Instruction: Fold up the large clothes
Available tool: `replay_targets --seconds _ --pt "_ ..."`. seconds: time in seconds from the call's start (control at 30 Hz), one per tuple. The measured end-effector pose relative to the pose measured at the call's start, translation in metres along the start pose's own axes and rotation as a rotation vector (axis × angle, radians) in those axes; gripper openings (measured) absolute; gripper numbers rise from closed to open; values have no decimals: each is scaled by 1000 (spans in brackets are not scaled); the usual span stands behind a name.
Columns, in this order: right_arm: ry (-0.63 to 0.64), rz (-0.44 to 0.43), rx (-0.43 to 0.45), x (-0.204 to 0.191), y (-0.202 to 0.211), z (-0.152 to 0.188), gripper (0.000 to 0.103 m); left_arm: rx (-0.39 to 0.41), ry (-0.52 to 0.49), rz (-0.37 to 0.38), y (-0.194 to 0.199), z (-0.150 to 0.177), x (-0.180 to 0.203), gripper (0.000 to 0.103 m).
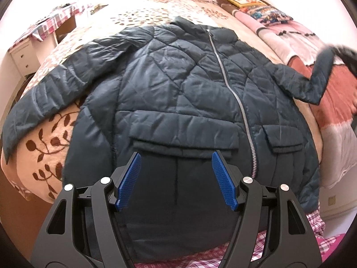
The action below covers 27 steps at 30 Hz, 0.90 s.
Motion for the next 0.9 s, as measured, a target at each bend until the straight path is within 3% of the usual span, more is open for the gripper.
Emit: replay_targets --seconds 0.1,0.23,0.4,0.47,0.53,0.6,0.67,0.7,0.77,0.8,0.83,0.9 --pt "103 -129 1 -79 -19 -11 11 16 26 0 5 -1 -13 66" --pt "247 -287 -39 -192 -46 5 10 31 60 0 10 -2 -29 66" --pt "381 -365 -142 -294 -83 53 10 31 109 -8 11 -1 -52 66" --pt "428 -372 -265 -319 -105 83 11 29 126 -10 10 0 -59 66" --pt "461 -395 -453 -333 -129 118 12 26 135 -10 9 0 -64 66" --pt "435 -405 -526 -328 -134 130 12 30 140 -7 8 -1 -68 66" --pt "376 -439 -539 -315 -133 129 12 34 139 -2 7 -5 -69 66" --pt "333 -465 -540 -306 -128 124 17 37 134 -3 5 -10 -70 66" --pt "262 -501 -519 -295 -115 116 46 50 126 -3 5 -22 -69 66" --pt "226 -514 -493 -286 -108 111 73 58 123 0 5 -28 -68 66" --pt "194 -532 -451 -277 -99 105 78 68 119 5 5 -36 -66 66" --pt "170 -569 -431 -272 -92 100 78 85 121 15 3 -54 -63 68"
Point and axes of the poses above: each gripper's, at about its wrist camera, not at the fingertips, and y roughly against the way its jaws point, x to its right, z to its underside, the point moved 5 cm from there along -y, roughly the way its jaws point, and after that the axes turned 4 degrees about y, right-handed, at the moved point
